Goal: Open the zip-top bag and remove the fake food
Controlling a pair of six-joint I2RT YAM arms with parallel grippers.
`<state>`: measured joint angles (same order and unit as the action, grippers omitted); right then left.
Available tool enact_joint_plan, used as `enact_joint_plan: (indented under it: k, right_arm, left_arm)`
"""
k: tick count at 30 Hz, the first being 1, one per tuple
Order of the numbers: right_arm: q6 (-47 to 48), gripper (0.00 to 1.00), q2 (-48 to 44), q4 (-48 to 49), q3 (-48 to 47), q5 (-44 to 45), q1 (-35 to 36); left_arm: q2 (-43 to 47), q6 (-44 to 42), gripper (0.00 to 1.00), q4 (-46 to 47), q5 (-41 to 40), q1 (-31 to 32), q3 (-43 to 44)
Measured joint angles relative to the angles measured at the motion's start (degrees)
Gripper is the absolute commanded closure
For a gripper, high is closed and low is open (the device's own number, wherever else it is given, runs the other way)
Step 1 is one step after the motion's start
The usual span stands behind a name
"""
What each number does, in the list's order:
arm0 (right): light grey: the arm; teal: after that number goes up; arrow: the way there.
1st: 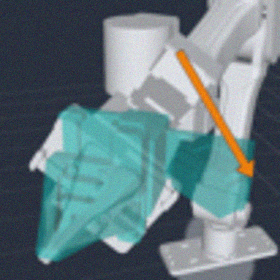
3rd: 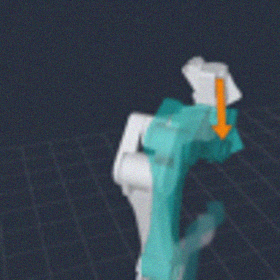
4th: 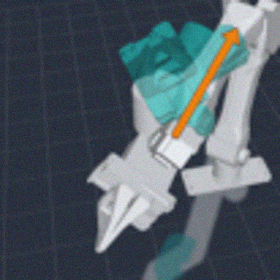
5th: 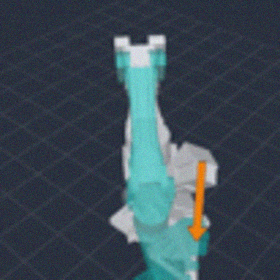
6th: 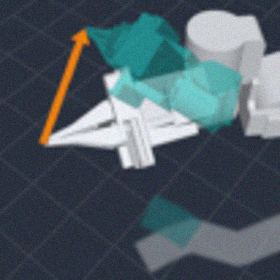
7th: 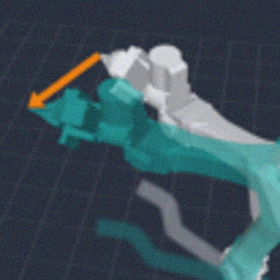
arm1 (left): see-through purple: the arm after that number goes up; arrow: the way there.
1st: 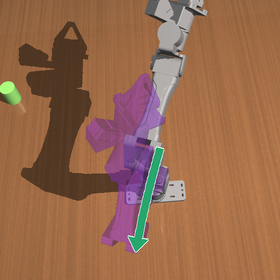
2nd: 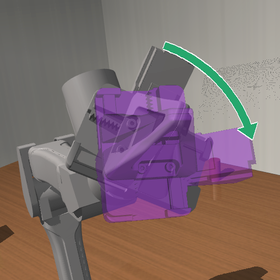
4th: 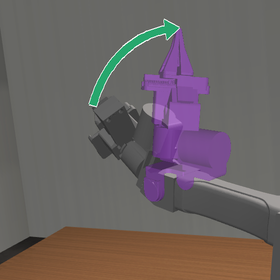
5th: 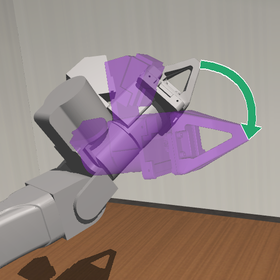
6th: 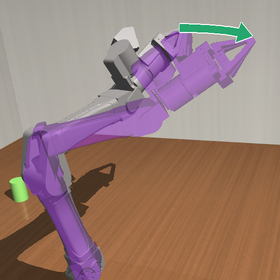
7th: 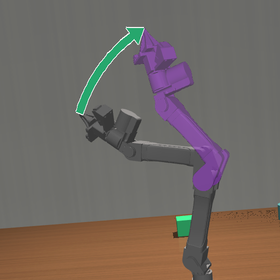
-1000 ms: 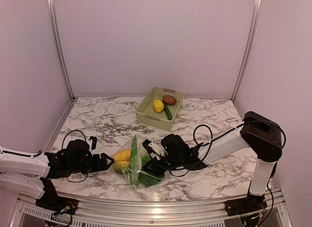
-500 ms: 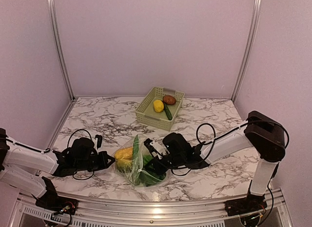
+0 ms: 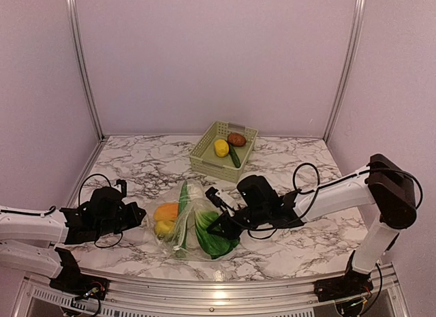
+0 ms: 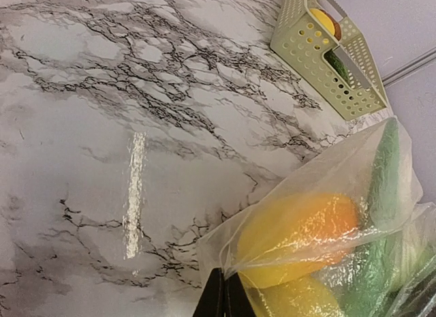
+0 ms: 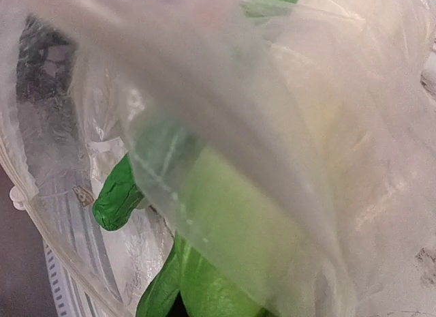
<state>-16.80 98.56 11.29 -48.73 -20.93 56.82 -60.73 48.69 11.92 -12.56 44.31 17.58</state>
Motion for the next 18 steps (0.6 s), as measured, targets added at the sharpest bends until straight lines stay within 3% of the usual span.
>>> enact_joint_plan:
  k: [10,18]
  right_arm:
    - [3.3,1.00,-5.9,-6.6,1.0,-6.1,0.0]
    - [3.4,1.00,-2.8,-10.7,1.9,-13.1,0.5]
  left_arm:
    - [-0.1,1.5,1.00,-3.2,-1.6,-1.7,0.7]
    - [-3.6,0.6,1.00,-1.7,-1.5,-2.7,0.7]
